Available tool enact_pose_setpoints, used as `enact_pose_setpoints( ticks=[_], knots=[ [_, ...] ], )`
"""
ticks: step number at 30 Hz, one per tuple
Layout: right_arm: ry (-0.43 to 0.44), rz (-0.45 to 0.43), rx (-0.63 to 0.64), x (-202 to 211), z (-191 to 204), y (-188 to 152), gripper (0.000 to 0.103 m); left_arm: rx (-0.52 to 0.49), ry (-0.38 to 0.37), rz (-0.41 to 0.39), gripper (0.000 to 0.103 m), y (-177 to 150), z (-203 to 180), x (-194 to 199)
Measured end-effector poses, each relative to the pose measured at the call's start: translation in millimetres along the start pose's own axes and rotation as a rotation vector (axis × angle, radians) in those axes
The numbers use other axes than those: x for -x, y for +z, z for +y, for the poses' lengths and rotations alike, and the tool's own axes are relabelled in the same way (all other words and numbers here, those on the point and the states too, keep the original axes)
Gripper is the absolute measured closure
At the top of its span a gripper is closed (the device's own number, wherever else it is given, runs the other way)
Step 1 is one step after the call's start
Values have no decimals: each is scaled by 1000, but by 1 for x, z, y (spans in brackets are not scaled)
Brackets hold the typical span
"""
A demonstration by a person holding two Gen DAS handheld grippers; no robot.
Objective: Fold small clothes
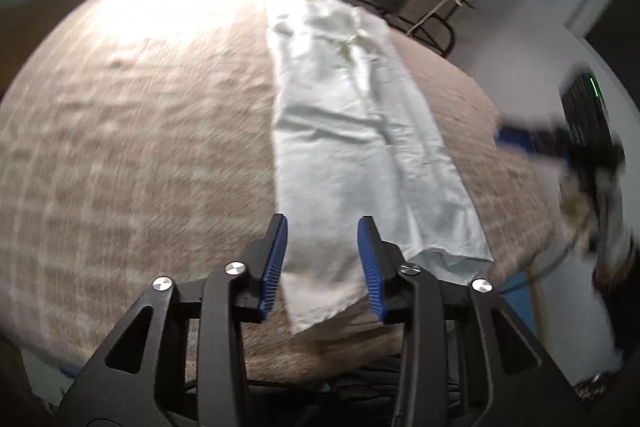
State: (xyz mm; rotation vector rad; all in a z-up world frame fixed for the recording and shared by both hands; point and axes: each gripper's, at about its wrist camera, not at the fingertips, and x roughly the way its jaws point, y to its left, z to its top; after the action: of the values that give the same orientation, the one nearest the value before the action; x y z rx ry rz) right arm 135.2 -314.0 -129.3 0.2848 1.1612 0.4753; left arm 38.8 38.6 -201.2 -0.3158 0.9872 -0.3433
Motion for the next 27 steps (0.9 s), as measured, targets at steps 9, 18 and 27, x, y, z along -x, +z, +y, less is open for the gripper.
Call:
enact_pose_setpoints(
  ticks=[9, 18, 27],
  knots=[
    [34, 123, -125, -25, -5, -98, 58, 160, -80, 140, 65, -19, 31, -34],
    [130, 131, -134, -38, -9, -121, 100, 232, -136, 144, 101, -22, 35, -40],
    [144, 35, -110, 13, -10, -120, 101, 191, -95, 103, 103, -26, 21, -17]
  ],
)
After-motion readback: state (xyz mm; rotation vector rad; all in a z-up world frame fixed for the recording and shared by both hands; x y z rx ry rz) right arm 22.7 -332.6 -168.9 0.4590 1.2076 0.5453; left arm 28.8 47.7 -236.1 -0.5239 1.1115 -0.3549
